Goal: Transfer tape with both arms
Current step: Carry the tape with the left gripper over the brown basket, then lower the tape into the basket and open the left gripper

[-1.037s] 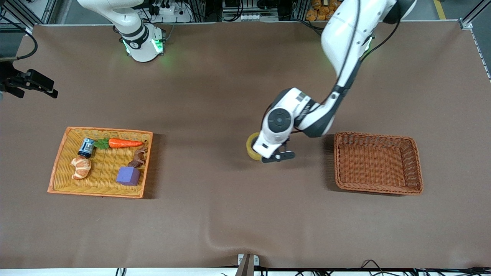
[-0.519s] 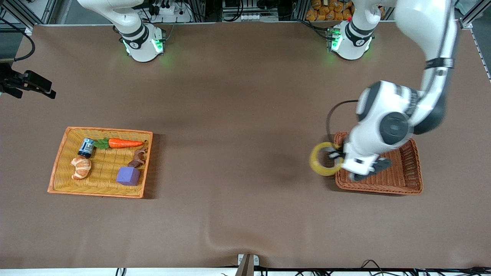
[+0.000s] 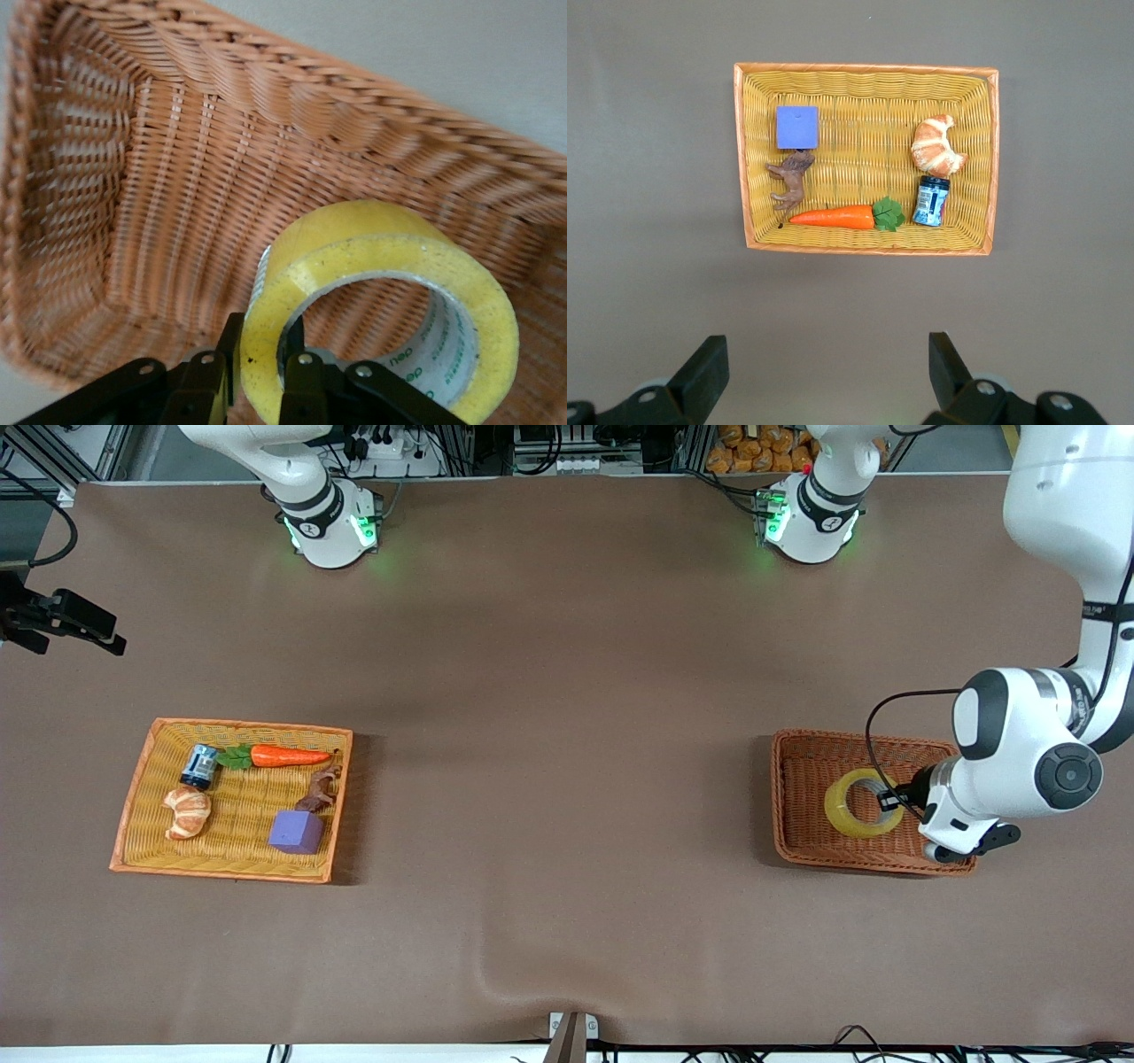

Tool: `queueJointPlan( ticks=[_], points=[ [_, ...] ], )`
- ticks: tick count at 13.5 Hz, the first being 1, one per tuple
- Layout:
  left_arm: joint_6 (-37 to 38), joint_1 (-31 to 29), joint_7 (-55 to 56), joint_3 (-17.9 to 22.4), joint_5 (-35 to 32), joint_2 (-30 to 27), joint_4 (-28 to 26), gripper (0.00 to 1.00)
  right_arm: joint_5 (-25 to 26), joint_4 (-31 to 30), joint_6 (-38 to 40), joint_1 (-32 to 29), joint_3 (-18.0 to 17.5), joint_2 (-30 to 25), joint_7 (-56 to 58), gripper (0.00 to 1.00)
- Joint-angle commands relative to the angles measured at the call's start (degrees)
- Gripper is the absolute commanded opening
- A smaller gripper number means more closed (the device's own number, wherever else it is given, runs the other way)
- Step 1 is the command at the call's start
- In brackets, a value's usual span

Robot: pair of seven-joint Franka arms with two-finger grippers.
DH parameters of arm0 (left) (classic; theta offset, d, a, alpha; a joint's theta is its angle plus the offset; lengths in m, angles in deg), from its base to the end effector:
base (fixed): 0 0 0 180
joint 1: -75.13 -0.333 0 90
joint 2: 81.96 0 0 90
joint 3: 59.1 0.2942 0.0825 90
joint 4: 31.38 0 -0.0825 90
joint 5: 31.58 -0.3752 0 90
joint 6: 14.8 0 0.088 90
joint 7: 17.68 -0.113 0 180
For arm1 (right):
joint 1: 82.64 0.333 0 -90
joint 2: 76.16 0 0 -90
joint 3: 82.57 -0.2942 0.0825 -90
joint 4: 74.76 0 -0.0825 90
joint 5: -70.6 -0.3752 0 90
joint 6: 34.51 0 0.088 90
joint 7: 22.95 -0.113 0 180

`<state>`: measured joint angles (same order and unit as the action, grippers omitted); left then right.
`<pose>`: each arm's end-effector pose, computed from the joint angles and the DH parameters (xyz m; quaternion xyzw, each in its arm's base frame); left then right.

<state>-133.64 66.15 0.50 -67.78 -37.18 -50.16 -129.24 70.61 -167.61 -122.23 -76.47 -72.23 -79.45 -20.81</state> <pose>0.6323 0.0156 0.2394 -0.9860 -0.1403 0.0894 0.0139 0.5230 -0.0408 0.6006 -0.9997 0.0175 0.0162 0.0060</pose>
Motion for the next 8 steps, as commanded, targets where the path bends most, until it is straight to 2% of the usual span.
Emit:
queueJointPlan(
  ticks=[1, 3, 4, 8],
  points=[
    [-2.1, -0.24, 0.1, -0.81, -1.43, 0.81, -1.1, 0.17, -1.24, 0.21, -0.69, -1.16, -0.15, 0.13, 3.12, 1.0],
    [-1.75, -0.07, -0.08, -0.81, -1.43, -0.24, -0.57, 0.59, -1.16, 0.3, -1.4, -0.64, -0.23, 0.13, 3.13, 1.0],
    [-1.31, -0.07, -0.69, -0.81, -1.43, -1.72, 0.04, 1.0, -1.16, 0.3, -1.48, -0.63, -0.32, 0.13, 3.13, 1.0],
    [0.61, -0.6, -4.72, -1.16, -0.82, -12.6, 0.22, 1.0, -1.16, 1.89, -1.04, -1.16, -0.15, 0.04, 3.3, 1.0]
  ],
)
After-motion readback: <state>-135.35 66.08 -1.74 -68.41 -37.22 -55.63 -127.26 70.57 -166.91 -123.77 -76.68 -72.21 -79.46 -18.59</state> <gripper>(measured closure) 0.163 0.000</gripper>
